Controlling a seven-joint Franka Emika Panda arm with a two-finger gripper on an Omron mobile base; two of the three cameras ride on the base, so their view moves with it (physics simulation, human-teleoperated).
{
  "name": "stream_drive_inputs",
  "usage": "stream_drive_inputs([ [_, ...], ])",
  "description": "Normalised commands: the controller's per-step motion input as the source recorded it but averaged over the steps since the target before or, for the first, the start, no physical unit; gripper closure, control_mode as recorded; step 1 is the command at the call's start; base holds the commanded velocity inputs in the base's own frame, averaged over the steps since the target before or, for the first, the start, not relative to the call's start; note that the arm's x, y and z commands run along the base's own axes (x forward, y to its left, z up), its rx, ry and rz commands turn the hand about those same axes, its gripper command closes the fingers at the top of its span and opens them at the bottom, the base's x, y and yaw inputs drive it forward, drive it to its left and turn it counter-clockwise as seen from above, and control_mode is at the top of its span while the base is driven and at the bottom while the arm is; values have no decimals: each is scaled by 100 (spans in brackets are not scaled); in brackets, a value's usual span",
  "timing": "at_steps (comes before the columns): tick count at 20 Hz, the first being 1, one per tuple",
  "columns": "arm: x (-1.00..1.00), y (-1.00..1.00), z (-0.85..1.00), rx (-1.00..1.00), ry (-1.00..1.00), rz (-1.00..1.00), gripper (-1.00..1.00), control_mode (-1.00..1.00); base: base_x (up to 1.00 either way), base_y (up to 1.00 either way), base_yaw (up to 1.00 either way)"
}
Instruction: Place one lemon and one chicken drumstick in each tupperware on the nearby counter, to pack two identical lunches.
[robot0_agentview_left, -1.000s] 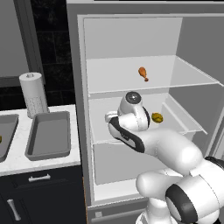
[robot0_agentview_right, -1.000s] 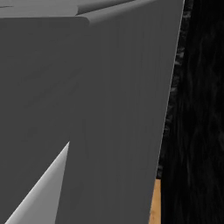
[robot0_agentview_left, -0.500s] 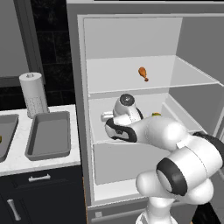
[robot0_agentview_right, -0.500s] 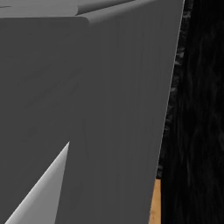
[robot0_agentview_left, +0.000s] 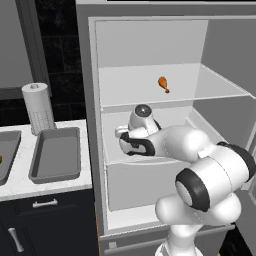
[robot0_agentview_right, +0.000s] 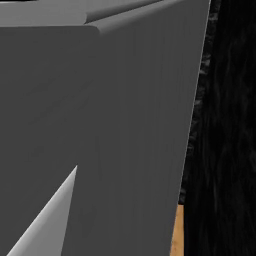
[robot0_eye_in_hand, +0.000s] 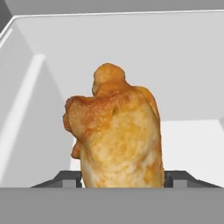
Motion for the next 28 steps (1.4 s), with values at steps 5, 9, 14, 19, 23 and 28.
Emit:
stream_drive_inputs([
  [5,-80,0,-36,0,0,0,100,-100,0,0,0],
  [9,-100,0,12,0,-11,0,100,-100,0,0,0],
  [14,-100,0,94,0,-3,-2,100,-100,0,0,0],
  [19,-100,-18,98,7,16,-4,100,-100,0,0,0],
  [23,-87,-28,65,8,39,-3,100,-100,0,0,0],
  [28,-46,-13,8,1,22,0,100,100,-40,3,2],
])
